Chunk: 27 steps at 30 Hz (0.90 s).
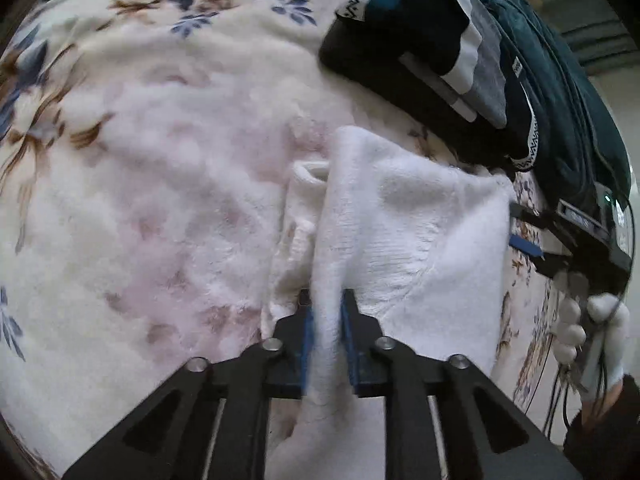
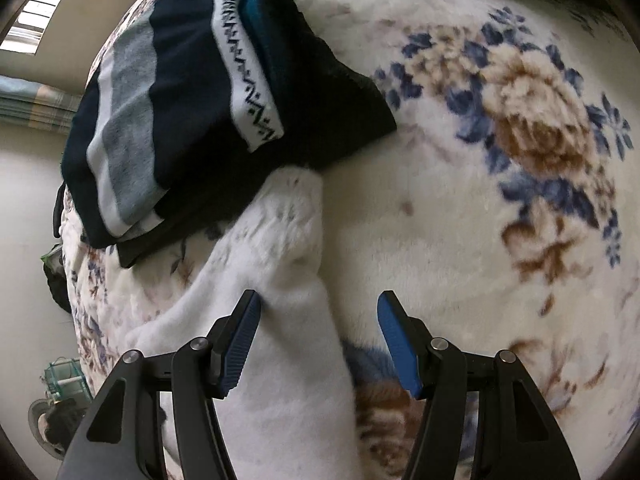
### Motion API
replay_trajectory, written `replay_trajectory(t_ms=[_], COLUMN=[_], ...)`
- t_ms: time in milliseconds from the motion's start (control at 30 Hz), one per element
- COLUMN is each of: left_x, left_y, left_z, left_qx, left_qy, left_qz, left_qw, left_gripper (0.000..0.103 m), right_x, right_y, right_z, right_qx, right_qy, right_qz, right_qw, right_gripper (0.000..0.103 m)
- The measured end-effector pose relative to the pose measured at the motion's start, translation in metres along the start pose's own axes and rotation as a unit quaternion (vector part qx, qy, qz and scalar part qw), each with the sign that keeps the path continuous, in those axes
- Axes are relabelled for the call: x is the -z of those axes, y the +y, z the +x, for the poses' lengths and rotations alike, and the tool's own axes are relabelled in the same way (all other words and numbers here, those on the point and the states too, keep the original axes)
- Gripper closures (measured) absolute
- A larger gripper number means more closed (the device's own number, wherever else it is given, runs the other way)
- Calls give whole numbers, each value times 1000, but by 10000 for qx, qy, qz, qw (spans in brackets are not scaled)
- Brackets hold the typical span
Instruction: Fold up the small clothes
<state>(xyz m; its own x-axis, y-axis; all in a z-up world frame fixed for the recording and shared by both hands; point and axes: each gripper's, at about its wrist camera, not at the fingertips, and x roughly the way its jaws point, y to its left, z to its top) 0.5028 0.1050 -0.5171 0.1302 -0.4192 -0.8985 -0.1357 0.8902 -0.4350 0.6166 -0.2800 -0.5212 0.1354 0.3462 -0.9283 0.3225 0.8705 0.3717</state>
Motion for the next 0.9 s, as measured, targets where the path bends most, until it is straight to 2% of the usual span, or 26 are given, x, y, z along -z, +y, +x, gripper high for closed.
replay_trajectory(t_ms=[67, 200, 233, 267, 300, 467, 500, 533, 600, 733, 767, 800, 900], left_x=[-3, -15, -20, -26, -30, -47, -49, -51, -59, -72, -75, -78, -78], left_y=[-8, -16, -23, -25, -31, -56, -61, -60, -69, -88, -93, -99, -114], left_z=[-10, -36, -37, -35, -34, -26, -28, -32, -36, -42, -39, -34, 4], left_qx=[48, 26, 32, 78, 156, 231, 311, 360, 500, 776, 853, 947, 1036], left_qy=[-86, -607, -659, -670, -675, -607, -611, -630, -686, -707, -654, -563, -20], left_qz=[-10, -232, -215, -215, -218, -177, -208, -233, -255, -155, -88, 16, 398], left_qw=[10000, 9979, 9976, 9975, 9974, 9977, 9974, 9971, 9961, 9944, 9942, 9939, 9938], left_gripper=[66, 63, 61, 59, 58, 57, 57, 57, 46, 45, 43, 36, 36], right_x=[-10, -25, -25, -25, -23, 3, 11, 24, 46, 102, 115, 132, 156], right_y=[-2, -14, -15, -15, -12, 6, 13, 26, 48, 79, 84, 89, 88], right_z=[13, 36, 37, 36, 33, -8, -16, -29, -41, -39, -35, -27, -9], right_qx=[-224, -652, -829, -1043, -1170, -1592, -1638, -1572, -1401, -1191, -1107, -997, -755], right_qy=[57, 235, 183, 123, 100, -400, -463, -609, -806, -697, -640, -517, -241], right_qz=[107, 480, 543, 523, 489, 147, -25, -450, -1123, -2365, -2648, -2956, -3373], right_qw=[9997, 9964, 9949, 9931, 9919, 9863, 9854, 9847, 9805, 9618, 9558, 9487, 9381], right_gripper=[40, 40, 44, 72, 88, 90, 91, 91, 91, 91, 91, 91, 90])
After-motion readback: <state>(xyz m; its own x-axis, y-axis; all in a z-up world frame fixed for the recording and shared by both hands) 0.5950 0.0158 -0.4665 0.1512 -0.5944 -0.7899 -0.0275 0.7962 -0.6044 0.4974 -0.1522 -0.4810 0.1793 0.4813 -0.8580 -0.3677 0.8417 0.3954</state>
